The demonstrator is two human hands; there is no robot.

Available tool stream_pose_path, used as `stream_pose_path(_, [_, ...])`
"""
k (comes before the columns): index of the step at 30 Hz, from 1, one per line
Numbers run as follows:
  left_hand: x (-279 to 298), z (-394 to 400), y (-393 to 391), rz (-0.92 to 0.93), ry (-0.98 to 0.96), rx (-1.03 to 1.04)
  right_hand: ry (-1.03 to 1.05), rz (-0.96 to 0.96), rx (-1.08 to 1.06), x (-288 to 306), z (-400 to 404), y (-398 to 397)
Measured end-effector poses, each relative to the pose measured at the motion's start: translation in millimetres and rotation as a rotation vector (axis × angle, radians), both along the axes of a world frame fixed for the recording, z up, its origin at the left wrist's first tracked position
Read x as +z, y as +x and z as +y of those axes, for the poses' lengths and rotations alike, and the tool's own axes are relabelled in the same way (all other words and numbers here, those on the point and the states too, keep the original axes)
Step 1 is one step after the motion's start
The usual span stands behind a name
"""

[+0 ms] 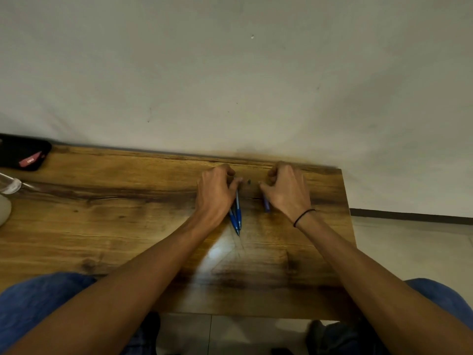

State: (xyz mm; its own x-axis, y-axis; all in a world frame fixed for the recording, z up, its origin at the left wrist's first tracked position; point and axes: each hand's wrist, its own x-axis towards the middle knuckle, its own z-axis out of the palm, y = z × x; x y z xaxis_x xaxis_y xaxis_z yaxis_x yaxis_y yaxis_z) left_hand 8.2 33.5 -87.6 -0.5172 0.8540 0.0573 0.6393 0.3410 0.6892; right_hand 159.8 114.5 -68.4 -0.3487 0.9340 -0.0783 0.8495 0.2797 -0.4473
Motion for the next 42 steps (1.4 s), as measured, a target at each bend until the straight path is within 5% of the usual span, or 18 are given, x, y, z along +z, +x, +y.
stream_pose_path(7, [5,-1,-10,-0.003,-0.059,0.035,-0.052,-0.116,0.001,-11,-14,1])
stream_pose_path(15, [9,-10,-18,0.023,-0.044,-0.014,-0.028,0.0,-0.035,1,-19,10])
stream_pose_path(27, [16,4,5,-0.859,-0.003,-0.136,0.134,0.162,0.085,21,-35,12])
stream_pose_path(42, [24,3,19,-0.875,0.19,0.029,0.182,0.314,-0.004,17,-46,11])
